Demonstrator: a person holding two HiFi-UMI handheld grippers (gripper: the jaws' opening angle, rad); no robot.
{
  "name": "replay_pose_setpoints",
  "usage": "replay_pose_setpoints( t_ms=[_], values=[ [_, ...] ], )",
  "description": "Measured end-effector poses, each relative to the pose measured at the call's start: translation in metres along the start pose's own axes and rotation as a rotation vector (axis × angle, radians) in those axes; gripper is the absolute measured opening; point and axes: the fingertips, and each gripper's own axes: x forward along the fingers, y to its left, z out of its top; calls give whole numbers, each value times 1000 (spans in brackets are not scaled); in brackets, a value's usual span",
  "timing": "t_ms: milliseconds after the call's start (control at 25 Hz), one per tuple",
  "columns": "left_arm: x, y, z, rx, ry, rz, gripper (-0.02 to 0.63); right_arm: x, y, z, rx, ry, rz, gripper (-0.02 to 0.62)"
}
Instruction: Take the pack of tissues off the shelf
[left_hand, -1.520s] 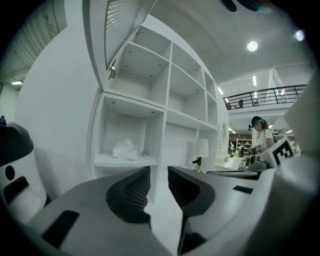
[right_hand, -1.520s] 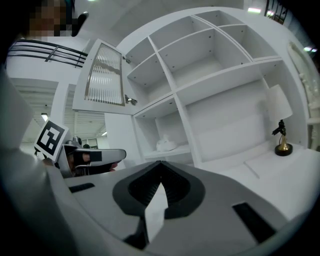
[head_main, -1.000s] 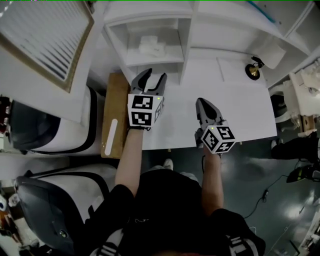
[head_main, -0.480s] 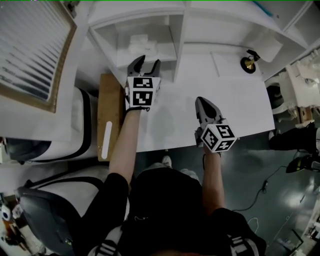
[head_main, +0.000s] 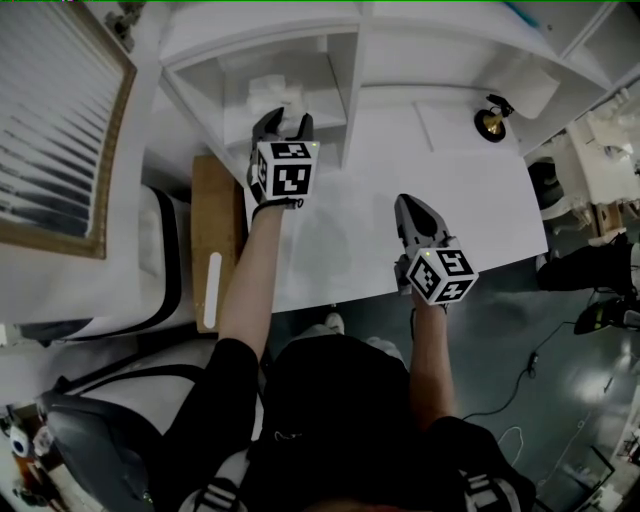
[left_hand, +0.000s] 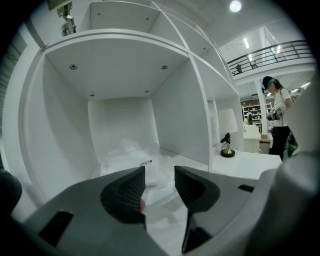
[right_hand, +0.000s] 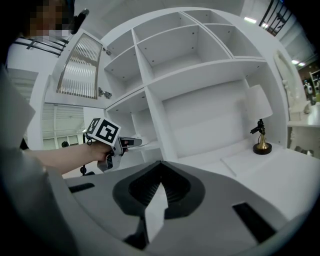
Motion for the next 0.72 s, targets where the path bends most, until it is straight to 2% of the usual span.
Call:
replay_pose_setpoints(
  t_ms=[80, 160, 360, 720],
  values=[
    [2, 3, 0, -8, 0, 17, 174, -1, -1, 2, -6, 1, -5, 18],
    [5, 9, -2, -23, -2, 35, 92, 1, -1, 4, -12, 2, -10, 18],
    [8, 19, -6, -63, -11, 33, 26, 6, 5, 9, -36, 12, -16, 18],
    [-25, 19, 4, -140, -89, -18, 12, 5, 24, 9, -68, 21, 10, 18]
  ],
)
